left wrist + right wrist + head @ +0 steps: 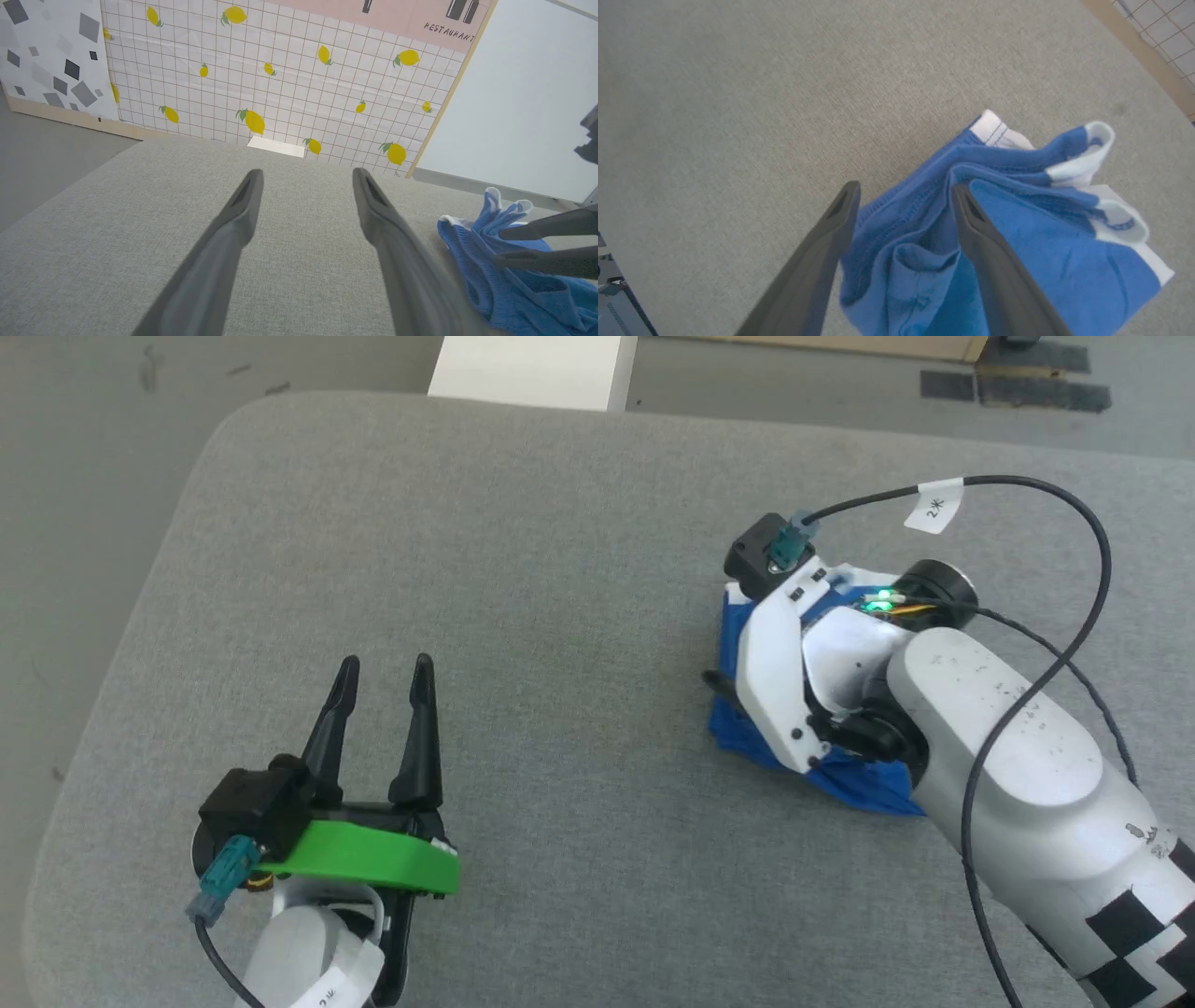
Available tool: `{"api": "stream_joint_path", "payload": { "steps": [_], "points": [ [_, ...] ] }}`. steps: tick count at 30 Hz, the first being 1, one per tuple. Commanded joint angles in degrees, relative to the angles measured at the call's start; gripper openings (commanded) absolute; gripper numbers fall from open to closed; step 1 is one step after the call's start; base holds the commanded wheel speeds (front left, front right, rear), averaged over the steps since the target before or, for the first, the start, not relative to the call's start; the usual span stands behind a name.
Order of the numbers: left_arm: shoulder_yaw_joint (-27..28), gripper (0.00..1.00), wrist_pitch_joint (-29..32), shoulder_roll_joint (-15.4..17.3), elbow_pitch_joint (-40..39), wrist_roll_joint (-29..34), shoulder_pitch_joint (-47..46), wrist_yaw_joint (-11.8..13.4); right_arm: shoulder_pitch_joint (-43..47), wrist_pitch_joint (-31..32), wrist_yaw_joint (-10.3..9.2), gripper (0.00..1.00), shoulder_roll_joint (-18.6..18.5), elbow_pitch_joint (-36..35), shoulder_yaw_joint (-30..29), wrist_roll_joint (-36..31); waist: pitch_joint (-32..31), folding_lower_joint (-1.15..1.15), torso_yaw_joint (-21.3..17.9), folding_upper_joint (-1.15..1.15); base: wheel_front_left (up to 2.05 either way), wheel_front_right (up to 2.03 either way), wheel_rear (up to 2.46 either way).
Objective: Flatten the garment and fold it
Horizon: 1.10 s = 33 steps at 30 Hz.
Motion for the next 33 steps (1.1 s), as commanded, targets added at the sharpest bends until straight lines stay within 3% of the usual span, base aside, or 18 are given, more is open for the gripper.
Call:
{"api": "stream_joint_path", "payload": {
  "steps": [1, 4, 8, 15, 22, 28, 33],
  "points": [
    [0.28, 1.0, -0.22, -0.13, 0.14, 0.25, 0.59, 0.05, -1.1, -0.95, -0.09, 1.0, 0.27, -0.8, 0.37, 1.0, -1.85, 0.0, -1.16, 0.0, 0.0, 0.0, 0.0],
    [0.73, 1.0, -0.22, -0.13, 0.44, 0.59, 1.29, -0.09, -1.21, -2.5, -0.09, 1.0, 0.32, -2.33, 0.97, 2.38, -3.68, 0.0, -2.27, 0.0, 0.0, 0.0, 0.0],
    [1.21, 1.0, -0.22, 0.05, 0.76, 1.24, 2.5, -0.39, -0.47, -9.05, -0.09, 1.0, -0.39, -6.04, -2.5, 4.24, -6.93, 0.0, -4.62, 0.0, 0.0, 0.0, 0.0],
    [2.2, 1.0, -0.22, 0.45, 0.46, 1.83, 2.82, -0.2, 3.99, -24.26, -0.09, 1.0, -1.88, -11.55, -14.53, 2.51, -9.4, 0.0, -7.0, 0.0, 0.0, 0.0, 0.0],
    [3.69, 1.0, -0.22, 0.91, 0.69, 1.86, 3.6, 0.28, 12.61, -41.07, -0.09, 1.0, -2.95, -14.49, -28.35, -3.58, -11.41, 0.0, -8.79, 0.0, 0.0, 0.0, 0.0],
    [4.39, 1.0, -0.22, 1.17, 1.22, 2.04, 4.7, 0.62, 23.05, -51.28, -0.09, 1.0, 1.09, -16.09, -41.62, -10.34, -12.88, 0.0, -9.81, 0.0, 0.0, 0.0, 0.0],
    [4.7, 1.0, -0.22, 1.22, 2.13, 2.05, 5.2, 0.92, 30.88, -53.95, -0.09, 1.0, 5.14, -18.05, -47.5, -14.51, -13.8, 0.0, -9.86, 0.0, 0.0, 0.0, 0.0]
  ]
}}
